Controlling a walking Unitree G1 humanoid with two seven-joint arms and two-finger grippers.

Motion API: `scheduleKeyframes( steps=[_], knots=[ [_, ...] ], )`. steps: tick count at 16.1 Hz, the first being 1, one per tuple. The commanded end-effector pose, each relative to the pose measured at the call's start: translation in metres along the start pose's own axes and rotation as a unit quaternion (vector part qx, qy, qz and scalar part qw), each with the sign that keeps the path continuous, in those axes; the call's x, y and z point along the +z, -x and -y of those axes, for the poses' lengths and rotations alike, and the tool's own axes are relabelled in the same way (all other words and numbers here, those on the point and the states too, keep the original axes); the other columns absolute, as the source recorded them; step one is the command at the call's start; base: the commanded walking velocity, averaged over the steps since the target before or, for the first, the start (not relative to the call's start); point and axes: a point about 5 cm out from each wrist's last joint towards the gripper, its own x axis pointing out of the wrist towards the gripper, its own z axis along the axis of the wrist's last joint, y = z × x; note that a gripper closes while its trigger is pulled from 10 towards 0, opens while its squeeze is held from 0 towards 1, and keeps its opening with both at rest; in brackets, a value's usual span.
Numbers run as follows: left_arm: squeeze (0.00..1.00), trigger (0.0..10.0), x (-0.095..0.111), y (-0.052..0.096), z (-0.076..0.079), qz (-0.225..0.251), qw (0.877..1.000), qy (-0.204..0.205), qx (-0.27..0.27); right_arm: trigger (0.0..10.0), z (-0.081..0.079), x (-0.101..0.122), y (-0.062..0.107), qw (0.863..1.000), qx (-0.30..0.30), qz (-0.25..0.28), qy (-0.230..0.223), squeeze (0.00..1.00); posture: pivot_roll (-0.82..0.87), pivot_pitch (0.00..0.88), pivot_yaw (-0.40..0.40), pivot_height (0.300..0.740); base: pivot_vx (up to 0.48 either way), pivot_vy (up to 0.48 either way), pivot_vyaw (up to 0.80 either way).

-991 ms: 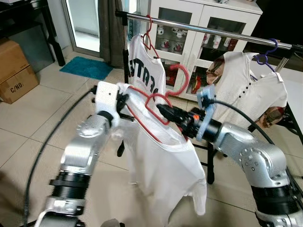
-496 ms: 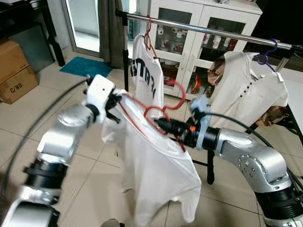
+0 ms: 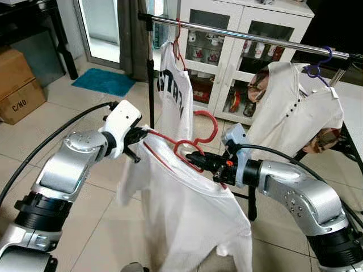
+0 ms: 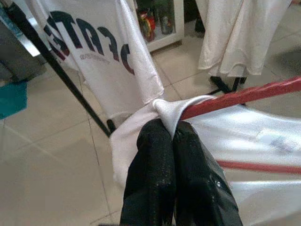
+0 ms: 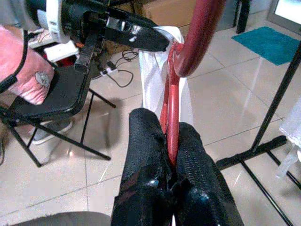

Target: Hang hanger

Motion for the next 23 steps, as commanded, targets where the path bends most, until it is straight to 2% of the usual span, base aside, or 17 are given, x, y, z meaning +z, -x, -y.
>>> scheduleKeyframes(
  steps=[1,3,6,7,8,10,11,13,15,17,19,21,22,23],
  knots=[
    [0.0,0.0,0.002,0.003,-0.005,-0.007,1.0,-0.021,0.001,10.0,0.001,0.002,0.004,1.0,0.009,-0.008,0.027,0.0,-0.02,0.0,-0.075,0.71,0.0,0.0,0.0],
    [0.0,0.0,-0.001,0.01,-0.016,-0.034,0.999,-0.04,0.0,10.0,-0.004,-0.002,0.005,0.998,0.034,-0.029,0.045,0.0,-0.02,0.0,-0.076,0.71,0.0,0.0,0.0],
    [0.0,0.0,-0.003,0.015,-0.021,-0.044,0.998,-0.044,-0.014,10.0,-0.008,-0.009,0.009,0.994,0.06,-0.058,0.066,0.0,-0.03,0.0,-0.074,0.71,0.0,0.0,0.0],
    [0.0,0.0,-0.003,0.016,-0.02,-0.043,0.998,-0.044,-0.028,10.0,-0.009,-0.011,0.01,0.993,0.065,-0.063,0.072,0.0,-0.03,0.0,-0.074,0.71,0.0,0.0,0.0],
    [0.0,0.0,-0.001,0.012,-0.013,-0.041,0.996,-0.049,-0.054,10.0,-0.012,-0.01,0.009,0.992,0.078,-0.057,0.079,0.0,-0.03,0.0,-0.073,0.71,0.0,0.0,0.0],
    [0.0,0.0,0.001,0.008,-0.007,-0.039,0.995,-0.054,-0.071,10.0,-0.015,-0.01,0.007,0.99,0.09,-0.061,0.085,0.0,-0.03,0.0,-0.072,0.71,0.0,0.0,0.0],
    [0.0,0.0,0.004,0.004,0.0,-0.037,0.994,-0.059,-0.086,10.0,-0.015,-0.011,0.005,0.991,0.082,-0.06,0.084,0.0,-0.03,0.0,-0.069,0.71,0.0,0.0,0.0],
    [0.0,0.0,0.006,0.002,0.002,-0.038,0.993,-0.063,-0.092,10.0,-0.012,-0.01,0.003,0.993,0.066,-0.055,0.081,0.0,-0.03,0.0,-0.069,0.71,0.0,0.0,0.0],
    [0.0,0.0,0.007,0.003,0.005,-0.04,0.994,-0.059,-0.088,10.0,0.0,-0.007,0.002,0.997,0.013,-0.039,0.064,0.0,-0.03,0.0,-0.064,0.71,0.0,0.0,0.0],
    [0.0,0.0,0.007,0.009,0.001,-0.049,0.996,-0.049,-0.059,10.0,0.01,-0.007,0.002,0.999,-0.021,-0.032,0.037,0.0,-0.03,0.0,-0.064,0.71,0.0,0.0,0.0],
    [0.0,0.0,0.013,0.016,-0.006,-0.044,0.998,-0.042,-0.029,10.0,0.014,-0.007,0.002,0.999,-0.025,-0.024,0.005,0.0,-0.01,0.0,-0.071,0.71,0.0,0.0,0.0],
    [0.0,0.0,0.016,0.017,-0.005,-0.041,0.998,-0.043,-0.027,10.0,0.015,-0.006,0.001,0.999,-0.027,-0.022,0.002,0.0,-0.01,0.0,-0.071,0.71,0.0,0.0,0.0],
    [0.0,10.0,0.019,0.018,-0.004,-0.035,0.998,-0.034,-0.025,10.0,0.016,-0.005,-0.001,0.999,-0.031,-0.019,0.011,0.0,-0.01,0.0,-0.07,0.71,0.0,0.0,0.0],
    [0.26,10.0,0.024,0.019,-0.004,-0.021,0.999,-0.024,-0.027,10.0,0.016,-0.003,-0.003,0.999,-0.035,-0.009,0.005,0.0,-0.01,0.0,-0.068,0.71,0.0,0.0,0.0]
  ],
)
